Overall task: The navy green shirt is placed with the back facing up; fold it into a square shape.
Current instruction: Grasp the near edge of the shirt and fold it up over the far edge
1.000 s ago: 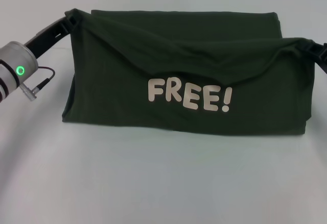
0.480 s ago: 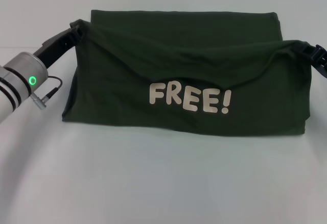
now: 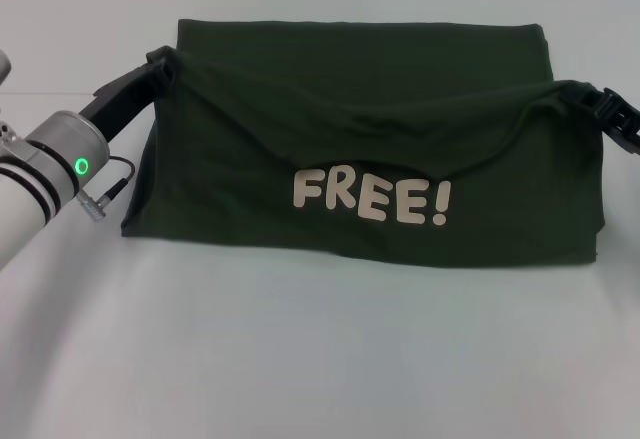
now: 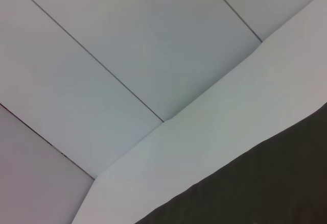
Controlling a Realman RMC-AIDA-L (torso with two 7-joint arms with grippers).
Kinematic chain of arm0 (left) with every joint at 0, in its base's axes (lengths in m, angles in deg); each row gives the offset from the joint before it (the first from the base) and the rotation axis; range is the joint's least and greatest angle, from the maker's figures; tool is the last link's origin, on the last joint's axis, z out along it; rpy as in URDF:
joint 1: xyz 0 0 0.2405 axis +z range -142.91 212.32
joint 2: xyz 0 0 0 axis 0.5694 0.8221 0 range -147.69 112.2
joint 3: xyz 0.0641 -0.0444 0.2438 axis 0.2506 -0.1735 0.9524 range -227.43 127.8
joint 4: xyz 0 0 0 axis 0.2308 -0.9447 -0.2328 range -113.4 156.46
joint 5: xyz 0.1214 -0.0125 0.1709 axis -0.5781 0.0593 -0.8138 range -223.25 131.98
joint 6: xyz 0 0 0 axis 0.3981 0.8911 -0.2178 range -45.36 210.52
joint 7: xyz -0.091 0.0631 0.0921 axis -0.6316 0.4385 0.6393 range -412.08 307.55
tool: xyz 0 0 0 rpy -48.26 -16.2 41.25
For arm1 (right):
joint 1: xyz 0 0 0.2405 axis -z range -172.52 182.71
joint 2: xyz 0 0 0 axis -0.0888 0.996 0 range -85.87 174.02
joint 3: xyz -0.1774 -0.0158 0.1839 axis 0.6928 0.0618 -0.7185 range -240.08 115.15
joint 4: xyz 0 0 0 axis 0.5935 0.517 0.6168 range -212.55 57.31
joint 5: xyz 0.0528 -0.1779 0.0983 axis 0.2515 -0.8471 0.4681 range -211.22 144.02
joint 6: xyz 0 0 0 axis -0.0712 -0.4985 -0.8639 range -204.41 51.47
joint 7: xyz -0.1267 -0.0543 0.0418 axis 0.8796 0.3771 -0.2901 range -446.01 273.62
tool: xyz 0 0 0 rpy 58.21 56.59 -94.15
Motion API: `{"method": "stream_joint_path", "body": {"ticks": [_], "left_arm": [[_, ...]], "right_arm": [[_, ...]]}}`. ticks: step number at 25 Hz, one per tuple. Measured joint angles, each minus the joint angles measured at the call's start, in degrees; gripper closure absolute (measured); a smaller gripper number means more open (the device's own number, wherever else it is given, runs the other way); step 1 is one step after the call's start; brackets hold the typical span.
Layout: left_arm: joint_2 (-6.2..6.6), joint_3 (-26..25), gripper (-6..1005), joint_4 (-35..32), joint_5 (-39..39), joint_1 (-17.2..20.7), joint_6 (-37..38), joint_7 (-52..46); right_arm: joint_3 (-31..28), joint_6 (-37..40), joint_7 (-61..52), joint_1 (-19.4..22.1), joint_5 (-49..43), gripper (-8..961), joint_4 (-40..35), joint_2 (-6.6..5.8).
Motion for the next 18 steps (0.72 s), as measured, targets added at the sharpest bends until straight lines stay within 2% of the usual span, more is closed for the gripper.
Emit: {"method": "stream_joint_path", "body": {"ticks": [5,13,15,17,18], "left_arm": [[-0.22,-0.31,961,0.25,1.15,-0.22,-1.12,0.16],[-0.08,-0.13,959,2.03,3.94,-2.21,-7.15,1.33],[-0.09,-0.25,959,2.09,4.46,-2.54,-7.61,1.54],[-0.08,-0.26,754,2.09,5.14,-2.62,-7.65,1.57],[-0.07,-0.26,733,2.08,5.29,-2.62,-7.66,1.57]], "right_arm": [[0.02,-1.33,0.70,-0.57,0.03,788,0.23,0.00],[0.00,-2.63,5.19,-1.77,0.30,782,0.62,0.17],[0.01,-2.70,5.33,-1.92,0.47,736,0.80,0.17],[0.00,-2.92,5.26,-1.92,0.74,691,0.89,0.18],[-0.07,-3.09,5.13,-1.92,0.81,668,0.90,0.17]]}}
